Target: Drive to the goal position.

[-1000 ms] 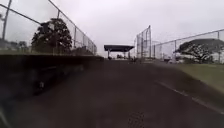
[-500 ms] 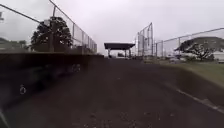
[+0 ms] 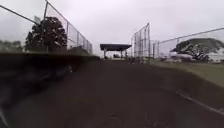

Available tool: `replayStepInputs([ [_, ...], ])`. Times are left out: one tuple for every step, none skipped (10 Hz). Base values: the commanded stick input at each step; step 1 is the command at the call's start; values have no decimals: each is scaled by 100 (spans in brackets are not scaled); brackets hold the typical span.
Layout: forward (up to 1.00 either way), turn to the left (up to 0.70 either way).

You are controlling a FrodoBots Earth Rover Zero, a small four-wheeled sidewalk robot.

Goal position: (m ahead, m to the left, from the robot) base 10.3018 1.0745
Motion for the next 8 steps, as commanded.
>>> replayStepInputs([
  [100,0],
  [100,0],
  [100,-10],
  [100,-32],
  [100,-24],
  [100,-7],
  [100,-2],
  [100,0],
])
